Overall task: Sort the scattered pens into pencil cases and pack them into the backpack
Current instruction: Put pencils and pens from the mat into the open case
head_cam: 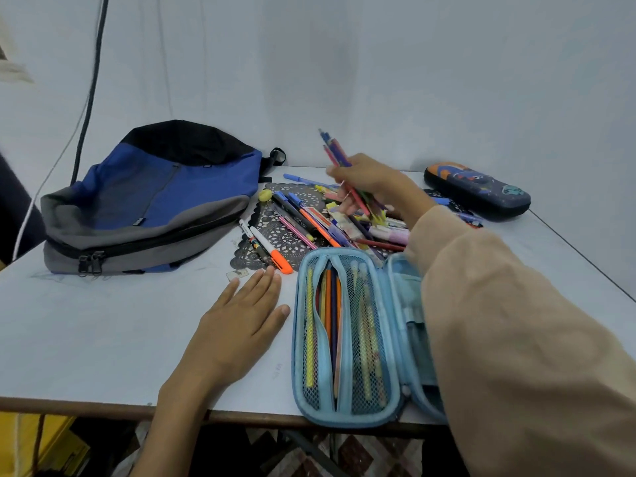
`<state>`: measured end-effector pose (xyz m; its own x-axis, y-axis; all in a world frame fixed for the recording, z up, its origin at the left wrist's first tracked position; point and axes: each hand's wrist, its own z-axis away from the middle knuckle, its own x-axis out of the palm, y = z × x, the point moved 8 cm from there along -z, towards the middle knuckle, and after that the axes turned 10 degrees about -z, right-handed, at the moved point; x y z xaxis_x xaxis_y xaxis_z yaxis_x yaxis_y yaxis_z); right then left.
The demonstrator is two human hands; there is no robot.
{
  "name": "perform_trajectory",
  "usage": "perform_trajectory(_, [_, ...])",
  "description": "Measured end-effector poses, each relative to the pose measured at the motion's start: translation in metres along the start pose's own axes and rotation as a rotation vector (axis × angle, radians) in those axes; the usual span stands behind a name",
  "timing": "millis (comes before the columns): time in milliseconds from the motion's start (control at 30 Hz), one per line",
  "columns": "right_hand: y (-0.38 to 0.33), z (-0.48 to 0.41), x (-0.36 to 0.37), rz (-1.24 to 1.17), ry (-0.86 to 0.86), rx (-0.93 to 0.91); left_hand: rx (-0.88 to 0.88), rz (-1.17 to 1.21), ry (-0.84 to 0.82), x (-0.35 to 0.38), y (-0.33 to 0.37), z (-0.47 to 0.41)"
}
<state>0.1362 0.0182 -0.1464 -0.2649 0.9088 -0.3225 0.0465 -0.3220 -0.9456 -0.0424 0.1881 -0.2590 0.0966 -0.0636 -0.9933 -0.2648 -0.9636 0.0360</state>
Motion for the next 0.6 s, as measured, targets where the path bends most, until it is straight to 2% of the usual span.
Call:
perform_trajectory(267, [0.016, 0.017, -0.079, -0.07, 0.252, 0.087, -0.004, 0.026, -0.01, 0.0, 0.0, 0.0])
perform_trajectory(400, [0.031, 0.023, -0.087, -0.164, 0.297, 0.138, -0.003, 0.024, -0.004, -0.001, 0.0, 0.0])
perform_trajectory(467, [0.032, 0.026, -0.086, -0.195, 0.278, 0.095, -0.003, 0.018, -0.004, 0.0, 0.0, -0.001])
perform_trajectory(533, [0.03, 0.027, -0.081, -0.07, 0.193, 0.055, -0.002, 0.019, -0.001, 0.0, -0.001, -0.001])
perform_trajectory(600, [0.029, 0.03, -0.07, 0.219, 0.075, 0.057, -0.002, 0.02, -0.001, 0.0, -0.001, -0.001])
